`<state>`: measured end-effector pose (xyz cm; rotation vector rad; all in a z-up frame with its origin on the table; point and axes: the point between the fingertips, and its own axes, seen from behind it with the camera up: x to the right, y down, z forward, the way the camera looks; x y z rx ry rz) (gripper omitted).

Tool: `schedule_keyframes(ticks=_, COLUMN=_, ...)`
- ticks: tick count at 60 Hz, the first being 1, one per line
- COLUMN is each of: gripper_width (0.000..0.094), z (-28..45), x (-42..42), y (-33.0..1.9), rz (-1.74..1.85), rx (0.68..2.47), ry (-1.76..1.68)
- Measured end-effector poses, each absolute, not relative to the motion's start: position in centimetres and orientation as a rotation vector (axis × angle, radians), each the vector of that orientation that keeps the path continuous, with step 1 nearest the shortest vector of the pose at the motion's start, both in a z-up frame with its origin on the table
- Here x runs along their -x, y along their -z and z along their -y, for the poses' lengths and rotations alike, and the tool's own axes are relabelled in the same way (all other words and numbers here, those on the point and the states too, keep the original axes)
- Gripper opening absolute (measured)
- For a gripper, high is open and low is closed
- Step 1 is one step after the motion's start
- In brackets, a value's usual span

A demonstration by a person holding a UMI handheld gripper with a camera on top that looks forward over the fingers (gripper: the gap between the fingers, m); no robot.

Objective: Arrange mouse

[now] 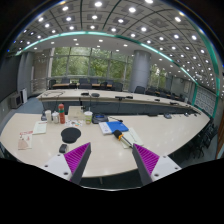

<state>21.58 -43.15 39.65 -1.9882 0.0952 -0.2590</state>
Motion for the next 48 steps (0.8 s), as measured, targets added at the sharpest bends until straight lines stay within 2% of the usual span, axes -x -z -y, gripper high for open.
schedule_keyframes(ticks=5, gripper_width=0.0855, z=43.9, x=-21.9, y=-38.2, rz=-0.087, rx=2.018, ry=0.242)
schedule_keyframes(ticks=9, gripper_width=0.0855, z=43.6, x=-20.9, y=-35.0, rz=-0.072, rx=2.056, ry=0.228)
schedule_keyframes(ticks=10, gripper_width=0.0855, z=42.9, x=-20.8, y=-33.0, rz=-0.068, rx=2.061, ry=0.224)
schedule_keyframes(ticks=17, gripper_width=0.0852, z=42.3, x=-19.4, y=-26.7, rz=-0.039, rx=2.103, ry=0.208)
schedule_keyframes(ticks=34, gripper_width=0.086, z=38.8, x=-8.0, y=-8.6, rz=0.05, rx=2.183, ry=0.051)
schedule_keyframes(ticks=42, gripper_width=0.0861, z=34.2, x=-2.0, y=-4.0, rz=0.063, rx=2.2, ry=-0.001)
schedule_keyframes(ticks=48, gripper_width=0.0851, z=29.7, x=2.1, y=-2.6, rz=0.067, rx=2.181, ry=-0.046)
